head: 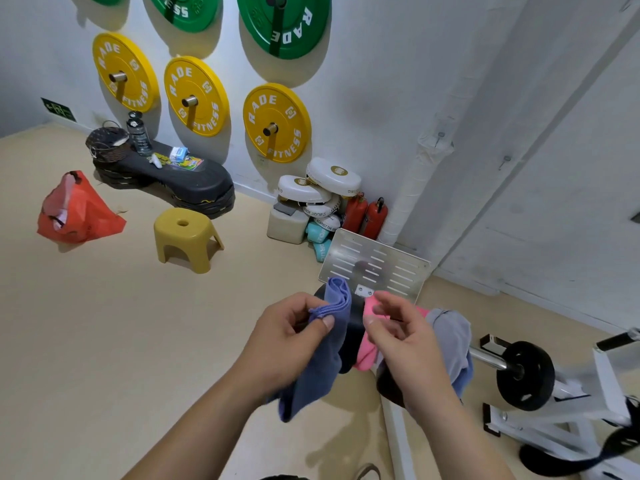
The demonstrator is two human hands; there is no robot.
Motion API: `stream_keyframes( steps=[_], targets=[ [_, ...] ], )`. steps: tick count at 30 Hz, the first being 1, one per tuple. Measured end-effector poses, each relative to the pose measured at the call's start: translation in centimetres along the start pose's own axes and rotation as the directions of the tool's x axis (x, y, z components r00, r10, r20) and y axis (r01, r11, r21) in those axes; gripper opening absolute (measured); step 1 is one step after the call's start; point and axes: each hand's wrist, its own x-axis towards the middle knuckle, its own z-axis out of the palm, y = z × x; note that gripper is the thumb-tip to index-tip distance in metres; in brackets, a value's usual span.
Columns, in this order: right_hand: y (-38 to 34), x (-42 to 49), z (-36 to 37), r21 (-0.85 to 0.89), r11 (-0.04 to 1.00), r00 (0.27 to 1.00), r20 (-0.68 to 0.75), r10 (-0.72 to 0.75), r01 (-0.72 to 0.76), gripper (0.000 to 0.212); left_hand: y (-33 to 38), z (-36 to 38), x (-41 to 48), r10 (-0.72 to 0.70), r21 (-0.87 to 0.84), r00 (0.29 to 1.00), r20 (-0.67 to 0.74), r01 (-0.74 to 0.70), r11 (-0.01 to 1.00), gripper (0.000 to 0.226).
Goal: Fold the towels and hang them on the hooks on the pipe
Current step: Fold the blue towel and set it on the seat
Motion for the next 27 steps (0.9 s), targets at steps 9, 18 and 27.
stream_keyframes(
  steps=[9,18,27],
  targets=[
    [0.6,2.2,-2.8,0.199,0.971,0.917,0.396,0.041,-0.130,0.040,3.3,-3.1,1.4,0.194,0.098,0.980,0.040,-0.197,0.975,0.019],
    [1.9,2.0,-1.0,0.095,0.980,0.959,0.241,0.147,-0.174,0.052,-0.2,-1.7,3.2,0.166,0.224,0.976,-0.143,-0.132,0.966,0.009],
    [3.7,2.7,-3.8,0.179,0.968,0.974,0.172,0.146,-0.177,0.020,-1.7,0.6,4.9,0.020,0.208,0.999,-0.029,-0.014,0.978,0.010]
  ],
)
